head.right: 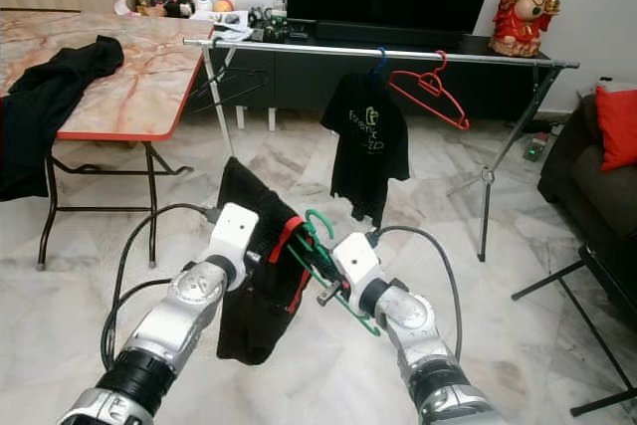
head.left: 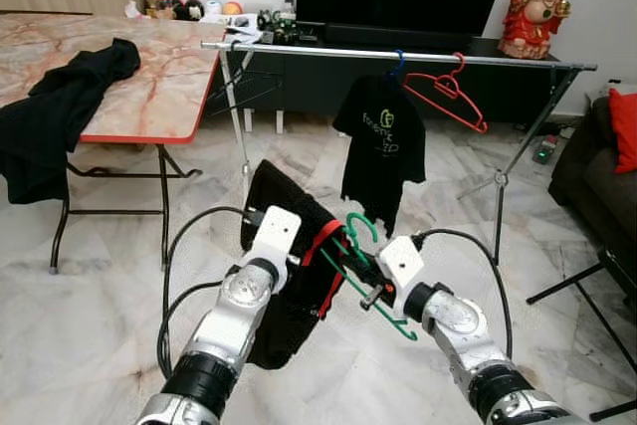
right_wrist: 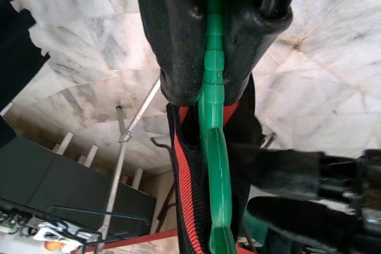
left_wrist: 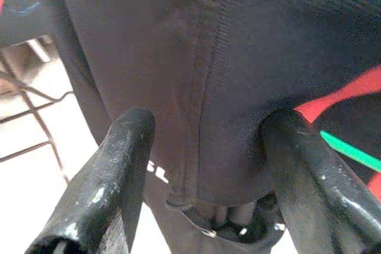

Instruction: Hang hanger

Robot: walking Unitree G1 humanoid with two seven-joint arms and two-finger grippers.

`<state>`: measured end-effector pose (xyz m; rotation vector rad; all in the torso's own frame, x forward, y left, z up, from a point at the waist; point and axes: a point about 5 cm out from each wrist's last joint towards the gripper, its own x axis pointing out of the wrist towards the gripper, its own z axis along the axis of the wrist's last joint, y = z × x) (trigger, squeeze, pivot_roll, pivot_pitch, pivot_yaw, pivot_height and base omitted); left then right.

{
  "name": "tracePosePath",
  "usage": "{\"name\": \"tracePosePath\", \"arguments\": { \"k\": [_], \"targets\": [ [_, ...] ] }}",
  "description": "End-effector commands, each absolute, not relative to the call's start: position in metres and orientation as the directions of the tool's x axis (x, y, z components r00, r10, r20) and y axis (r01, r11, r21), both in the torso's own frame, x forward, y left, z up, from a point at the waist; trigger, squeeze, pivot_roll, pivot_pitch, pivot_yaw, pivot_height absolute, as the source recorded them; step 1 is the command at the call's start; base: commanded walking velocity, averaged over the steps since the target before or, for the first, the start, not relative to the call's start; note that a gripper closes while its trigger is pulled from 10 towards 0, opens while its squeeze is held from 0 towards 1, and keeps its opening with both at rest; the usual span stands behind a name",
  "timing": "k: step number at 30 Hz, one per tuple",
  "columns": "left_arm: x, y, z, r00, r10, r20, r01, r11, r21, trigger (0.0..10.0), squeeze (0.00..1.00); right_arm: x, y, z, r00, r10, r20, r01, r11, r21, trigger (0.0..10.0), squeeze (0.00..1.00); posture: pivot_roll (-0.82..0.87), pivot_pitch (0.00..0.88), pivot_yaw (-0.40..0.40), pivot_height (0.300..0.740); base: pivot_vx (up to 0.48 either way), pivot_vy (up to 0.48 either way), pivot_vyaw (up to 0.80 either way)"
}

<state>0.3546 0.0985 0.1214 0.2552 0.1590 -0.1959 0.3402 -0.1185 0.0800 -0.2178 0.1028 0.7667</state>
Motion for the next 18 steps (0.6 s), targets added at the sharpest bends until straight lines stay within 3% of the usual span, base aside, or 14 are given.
{"name": "tracePosePath", "arguments": {
  "k": [1, 12, 18],
  "targets": [
    [0.356, 0.096, 0.122, 0.972, -0.158, -0.174, 0.199, 0.947, 0.251, 10.0, 0.0, 0.345, -0.12, 0.091, 0.734, 0.67, -0.114, -0.679, 0.716, -0.16, 0.0, 0.0, 0.13, 0.0, -0.083, 0.74, 0.0, 0.0, 0.0],
    [0.36, 0.131, 0.123, 0.991, 0.076, -0.113, -0.048, 0.971, 0.235, 10.0, 0.0, 0.341, -0.124, 0.087, 0.692, 0.709, -0.138, -0.722, 0.68, -0.13, 0.0, 0.0, 0.13, 0.0, -0.09, 0.74, 0.0, 0.0, 0.0],
    [0.359, 0.137, 0.121, 0.99, 0.106, -0.098, -0.081, 0.97, 0.228, 10.0, 0.0, 0.341, -0.13, 0.087, 0.674, 0.724, -0.147, -0.739, 0.663, -0.119, 0.0, 0.0, 0.13, 0.0, -0.097, 0.74, 0.0, 0.0, 0.0]
  ]
}}
